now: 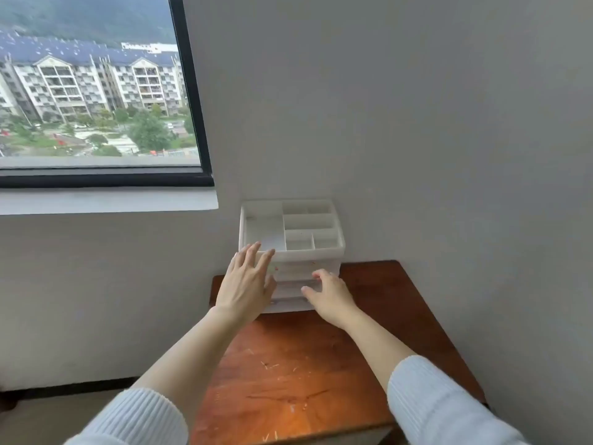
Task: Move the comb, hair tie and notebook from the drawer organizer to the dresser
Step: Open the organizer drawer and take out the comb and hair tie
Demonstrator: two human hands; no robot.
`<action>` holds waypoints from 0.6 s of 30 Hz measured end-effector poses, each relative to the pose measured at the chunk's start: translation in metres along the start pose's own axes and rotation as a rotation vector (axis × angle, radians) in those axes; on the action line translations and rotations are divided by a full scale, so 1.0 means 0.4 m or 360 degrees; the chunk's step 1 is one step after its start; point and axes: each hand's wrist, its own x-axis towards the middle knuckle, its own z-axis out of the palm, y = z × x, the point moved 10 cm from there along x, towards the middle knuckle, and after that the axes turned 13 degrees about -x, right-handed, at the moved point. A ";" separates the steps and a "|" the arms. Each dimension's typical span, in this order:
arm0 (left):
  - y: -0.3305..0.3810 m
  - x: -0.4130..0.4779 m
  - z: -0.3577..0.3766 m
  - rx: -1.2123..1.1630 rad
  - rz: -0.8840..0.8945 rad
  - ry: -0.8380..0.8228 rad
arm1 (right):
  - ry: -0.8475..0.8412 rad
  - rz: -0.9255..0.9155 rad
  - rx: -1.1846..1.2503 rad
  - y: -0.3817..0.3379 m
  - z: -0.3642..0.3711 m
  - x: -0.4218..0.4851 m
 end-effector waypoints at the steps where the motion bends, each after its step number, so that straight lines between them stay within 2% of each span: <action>1: -0.014 0.016 0.014 0.0047 0.0022 -0.0029 | -0.0059 0.0070 0.0140 0.008 0.025 0.022; 7: -0.065 0.066 0.070 0.0054 0.0143 0.0027 | -0.0253 0.0475 0.0969 0.041 0.137 0.098; 13: -0.086 0.074 0.075 -0.0146 0.0094 0.0151 | -0.0257 0.0859 0.1854 0.055 0.202 0.119; 18: -0.087 0.080 0.077 -0.0218 0.0049 0.0160 | -0.0259 0.0932 0.2204 0.042 0.219 0.131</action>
